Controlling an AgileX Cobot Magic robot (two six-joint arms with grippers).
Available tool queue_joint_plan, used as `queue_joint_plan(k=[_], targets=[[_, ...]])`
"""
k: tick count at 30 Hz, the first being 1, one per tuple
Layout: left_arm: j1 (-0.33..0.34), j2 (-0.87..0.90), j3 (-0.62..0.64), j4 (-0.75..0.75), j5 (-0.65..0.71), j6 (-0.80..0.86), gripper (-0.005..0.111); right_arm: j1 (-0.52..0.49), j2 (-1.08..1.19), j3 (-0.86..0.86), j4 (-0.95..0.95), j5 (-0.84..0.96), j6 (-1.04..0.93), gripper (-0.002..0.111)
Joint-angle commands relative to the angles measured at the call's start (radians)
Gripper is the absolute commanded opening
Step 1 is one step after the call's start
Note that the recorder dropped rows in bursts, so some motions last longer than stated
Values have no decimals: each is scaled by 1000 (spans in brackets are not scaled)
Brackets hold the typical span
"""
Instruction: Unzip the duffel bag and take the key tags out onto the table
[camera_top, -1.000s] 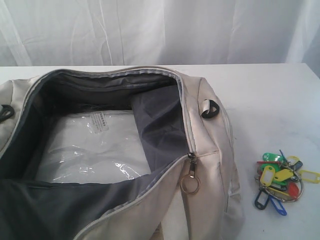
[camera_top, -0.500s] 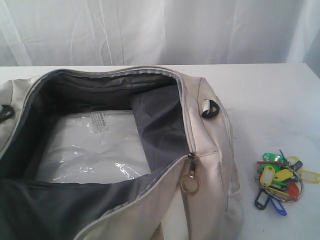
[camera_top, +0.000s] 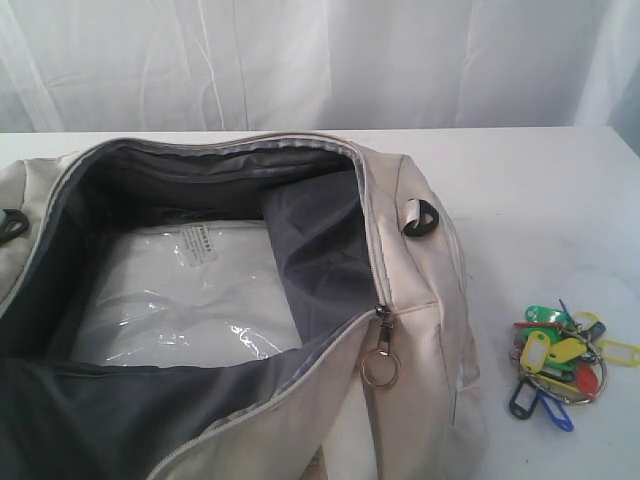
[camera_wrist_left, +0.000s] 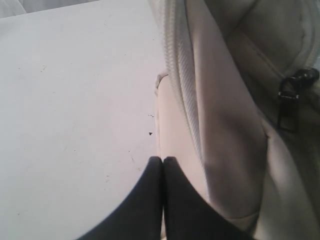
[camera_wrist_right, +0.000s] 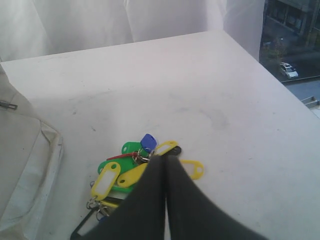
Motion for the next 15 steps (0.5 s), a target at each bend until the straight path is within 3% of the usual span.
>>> queue_joint_plan(k=[1, 15], targets=[[3, -5, 4, -2, 2, 0, 0, -6, -7, 5, 0, -2, -8, 0], [-25, -5, 4, -2, 2, 0, 0, 17, -7, 5, 0, -2, -8, 0]])
